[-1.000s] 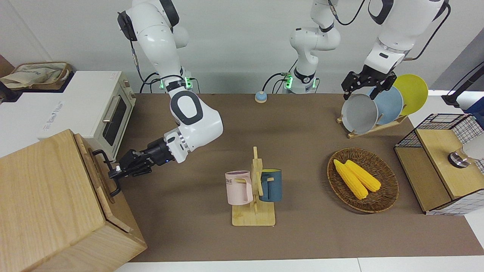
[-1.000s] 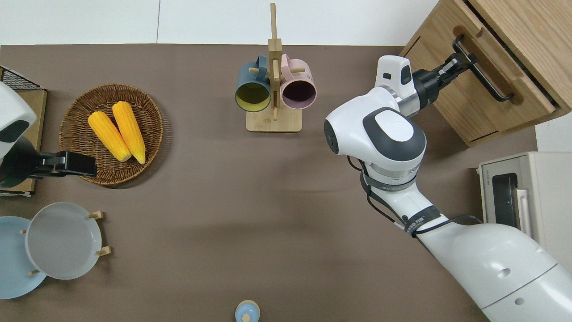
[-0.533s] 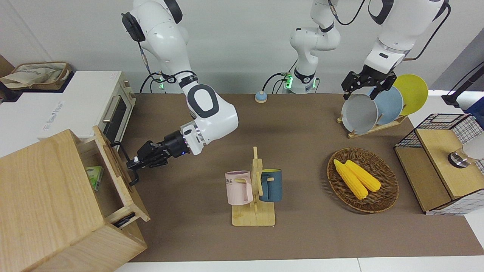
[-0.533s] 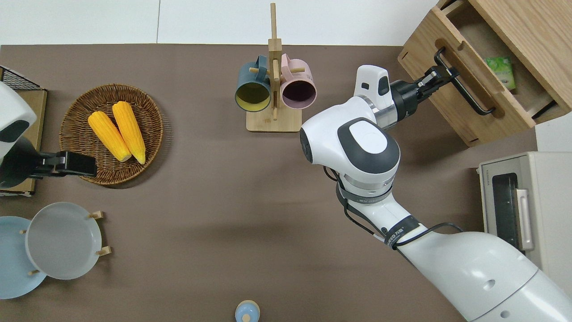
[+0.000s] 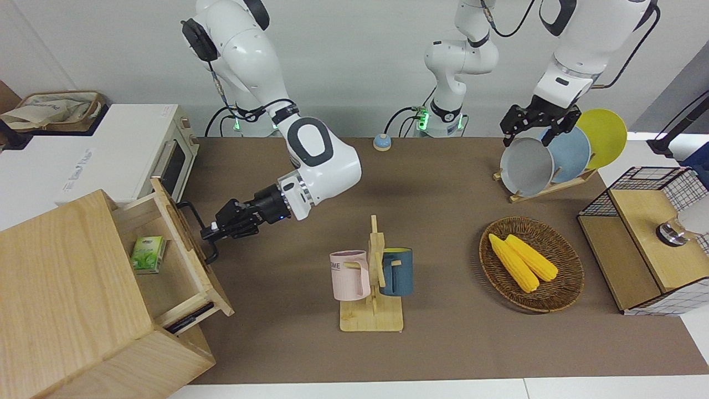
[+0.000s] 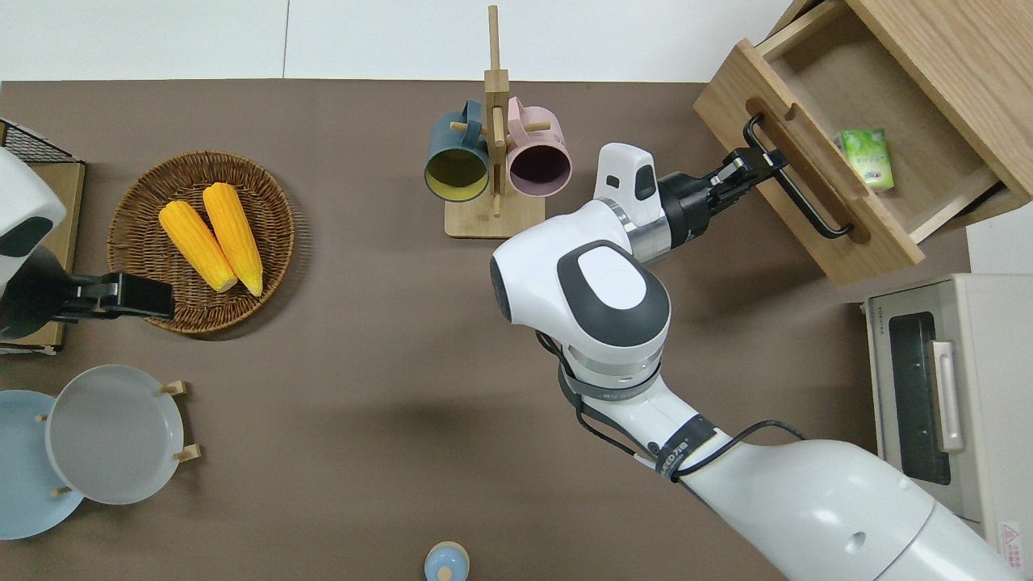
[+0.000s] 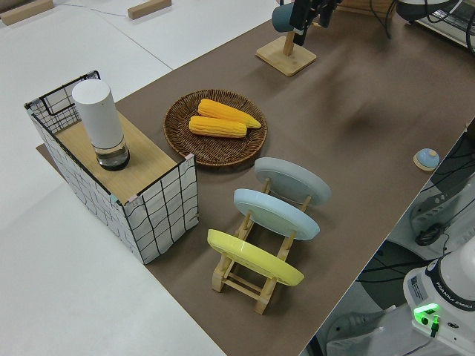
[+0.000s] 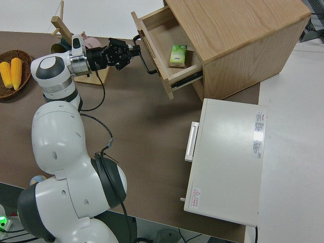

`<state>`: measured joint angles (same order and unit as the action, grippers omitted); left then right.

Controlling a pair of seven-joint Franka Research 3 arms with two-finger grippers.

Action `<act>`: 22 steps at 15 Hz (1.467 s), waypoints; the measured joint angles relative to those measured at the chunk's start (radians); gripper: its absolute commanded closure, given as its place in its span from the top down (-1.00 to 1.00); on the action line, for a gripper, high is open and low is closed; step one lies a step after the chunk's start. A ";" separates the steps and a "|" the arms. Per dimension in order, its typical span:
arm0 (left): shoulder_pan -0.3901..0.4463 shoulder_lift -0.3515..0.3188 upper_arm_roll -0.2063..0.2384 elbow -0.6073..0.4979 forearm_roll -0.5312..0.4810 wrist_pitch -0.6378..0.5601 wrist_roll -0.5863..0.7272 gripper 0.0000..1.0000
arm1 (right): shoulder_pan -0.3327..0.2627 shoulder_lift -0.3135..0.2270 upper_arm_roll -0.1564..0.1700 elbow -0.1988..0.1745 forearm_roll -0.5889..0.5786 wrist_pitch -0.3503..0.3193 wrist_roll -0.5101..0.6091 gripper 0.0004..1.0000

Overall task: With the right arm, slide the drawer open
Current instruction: 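Pull the handle toward the robot with the right gripper, sliding the drawer out, then open the right gripper and release the drawer handle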

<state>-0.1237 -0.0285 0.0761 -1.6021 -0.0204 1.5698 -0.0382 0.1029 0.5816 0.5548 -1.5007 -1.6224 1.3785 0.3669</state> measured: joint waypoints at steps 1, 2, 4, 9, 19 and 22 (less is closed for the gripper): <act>0.000 0.000 0.000 0.000 0.000 0.000 0.000 1.00 | 0.008 0.000 0.015 0.000 0.012 -0.021 0.000 -1.00; 0.000 0.000 0.000 0.000 0.000 0.000 0.000 1.00 | 0.020 0.000 0.031 0.000 0.022 -0.046 0.000 -1.00; 0.000 0.000 0.000 0.000 0.000 0.000 0.000 0.99 | 0.030 0.001 0.051 0.000 0.029 -0.069 0.000 -1.00; 0.000 0.000 0.000 0.000 0.000 0.000 0.000 1.00 | 0.037 0.005 0.090 0.000 0.037 -0.108 0.000 -1.00; 0.000 0.000 0.000 0.000 0.000 0.000 0.000 0.99 | 0.071 0.007 0.150 0.000 0.070 -0.178 0.000 -1.00; 0.000 0.000 0.000 0.000 0.000 0.000 0.000 1.00 | 0.077 0.009 0.165 0.000 0.072 -0.194 0.000 -1.00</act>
<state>-0.1237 -0.0285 0.0761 -1.6021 -0.0204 1.5698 -0.0383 0.1795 0.5906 0.7197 -1.5010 -1.5499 1.1843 0.3668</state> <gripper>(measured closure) 0.000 0.811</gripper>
